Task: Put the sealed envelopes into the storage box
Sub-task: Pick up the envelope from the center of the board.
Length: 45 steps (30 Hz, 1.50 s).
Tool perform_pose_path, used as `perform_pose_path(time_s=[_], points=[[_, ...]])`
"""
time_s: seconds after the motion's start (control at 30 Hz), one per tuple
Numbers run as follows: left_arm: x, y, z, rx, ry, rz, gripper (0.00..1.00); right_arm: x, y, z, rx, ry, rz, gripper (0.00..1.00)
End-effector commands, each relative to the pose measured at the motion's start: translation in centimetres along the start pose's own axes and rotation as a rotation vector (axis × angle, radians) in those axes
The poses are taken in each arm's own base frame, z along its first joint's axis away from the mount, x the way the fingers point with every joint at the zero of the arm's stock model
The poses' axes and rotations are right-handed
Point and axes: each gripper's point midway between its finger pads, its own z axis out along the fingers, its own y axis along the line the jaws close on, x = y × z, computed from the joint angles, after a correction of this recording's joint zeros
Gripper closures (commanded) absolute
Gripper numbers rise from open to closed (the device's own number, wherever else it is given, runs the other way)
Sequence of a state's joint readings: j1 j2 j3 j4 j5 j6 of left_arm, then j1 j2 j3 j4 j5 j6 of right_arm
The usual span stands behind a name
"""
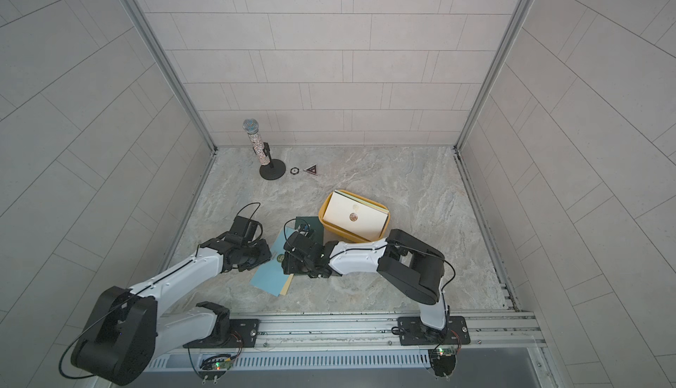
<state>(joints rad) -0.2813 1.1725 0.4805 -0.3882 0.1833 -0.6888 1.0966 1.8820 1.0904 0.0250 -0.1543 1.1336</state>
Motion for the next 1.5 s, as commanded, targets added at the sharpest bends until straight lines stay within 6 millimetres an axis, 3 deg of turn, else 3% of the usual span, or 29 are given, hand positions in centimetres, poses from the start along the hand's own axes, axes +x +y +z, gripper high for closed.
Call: perform_pose_path(time_s=[0.0, 0.2, 0.37, 0.83, 1.0, 1.2, 1.47], points=[[0.3, 0.5, 0.3, -0.004, 0.006, -0.013, 0.64, -0.3, 0.7, 0.4, -0.042, 0.000, 0.039, 0.37], [0.8, 0.6, 0.7, 0.001, 0.020, -0.023, 0.67, -0.2, 0.5, 1.3, -0.082, 0.020, 0.094, 0.38], [1.2, 0.7, 1.0, 0.005, 0.033, -0.025, 0.68, 0.1, -1.0, 1.8, -0.059, 0.024, 0.136, 0.38], [1.7, 1.1, 1.6, 0.000, 0.046, -0.036, 0.70, 0.1, -4.5, 0.6, 0.015, -0.025, 0.187, 0.39], [1.8, 1.1, 1.7, 0.000, 0.052, -0.037, 0.70, -0.4, -4.7, -0.1, 0.020, -0.057, 0.185, 0.38], [2.0, 1.0, 1.8, 0.007, 0.063, -0.038, 0.70, 0.2, -5.3, 0.9, 0.015, -0.023, 0.231, 0.39], [3.7, 0.0, 2.4, 0.093, 0.135, -0.082, 0.71, 0.0, -4.3, 1.8, -0.057, 0.000, 0.283, 0.39]])
